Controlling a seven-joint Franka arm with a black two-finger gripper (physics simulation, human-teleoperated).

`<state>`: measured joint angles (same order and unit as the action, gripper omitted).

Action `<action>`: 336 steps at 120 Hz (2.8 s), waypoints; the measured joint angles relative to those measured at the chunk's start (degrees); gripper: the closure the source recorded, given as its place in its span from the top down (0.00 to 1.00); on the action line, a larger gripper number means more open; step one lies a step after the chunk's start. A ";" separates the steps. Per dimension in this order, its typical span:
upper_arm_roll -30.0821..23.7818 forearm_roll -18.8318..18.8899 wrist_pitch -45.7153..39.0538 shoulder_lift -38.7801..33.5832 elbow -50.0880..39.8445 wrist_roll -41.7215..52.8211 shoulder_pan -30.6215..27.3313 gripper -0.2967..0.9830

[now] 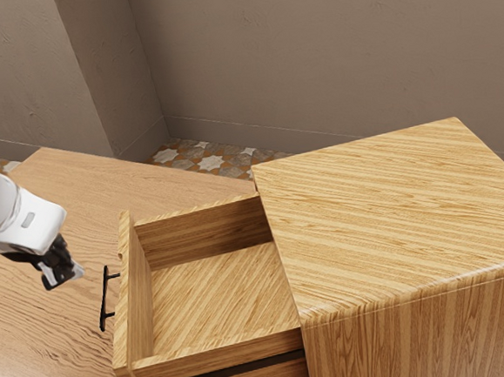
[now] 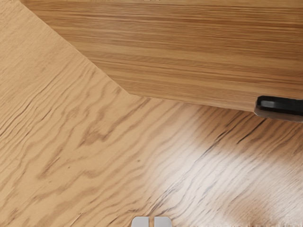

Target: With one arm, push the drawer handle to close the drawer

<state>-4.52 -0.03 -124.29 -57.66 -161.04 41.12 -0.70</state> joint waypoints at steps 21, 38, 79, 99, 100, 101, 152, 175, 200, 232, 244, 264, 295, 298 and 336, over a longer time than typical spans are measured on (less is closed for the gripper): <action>-3.35 -2.39 0.72 -2.57 -1.00 3.74 2.04 0.15; -4.27 -4.48 1.14 -4.09 -2.58 5.76 2.45 0.15; -7.98 -6.64 2.43 -6.63 -3.06 7.76 5.13 0.15; -9.48 -8.13 2.45 -6.05 -2.62 8.04 5.23 0.15; -9.49 -8.20 2.44 -5.98 -2.58 8.05 5.22 0.15; -9.50 -8.27 2.43 -5.87 -2.54 8.06 5.22 0.15; -11.33 -9.26 0.96 2.23 2.01 8.31 4.31 0.15; -12.41 -9.30 0.07 5.74 4.18 8.20 3.85 0.15; -14.15 -9.24 -1.06 9.53 6.85 7.84 3.32 0.16; -16.45 -9.20 -2.34 14.08 10.55 7.06 2.74 0.16; -17.58 -9.22 -3.02 16.55 12.59 6.21 2.49 0.16; -19.42 -9.67 -3.70 20.24 15.34 3.50 1.45 0.15; -23.48 -9.85 -4.65 27.02 21.14 0.38 -1.03 0.16; -23.71 -9.83 -4.72 27.56 21.67 0.14 -1.11 0.16; -26.14 -9.49 -6.29 34.01 26.33 -2.22 -2.46 0.15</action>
<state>-30.66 -9.52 -130.58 -23.65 -134.71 38.90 -3.16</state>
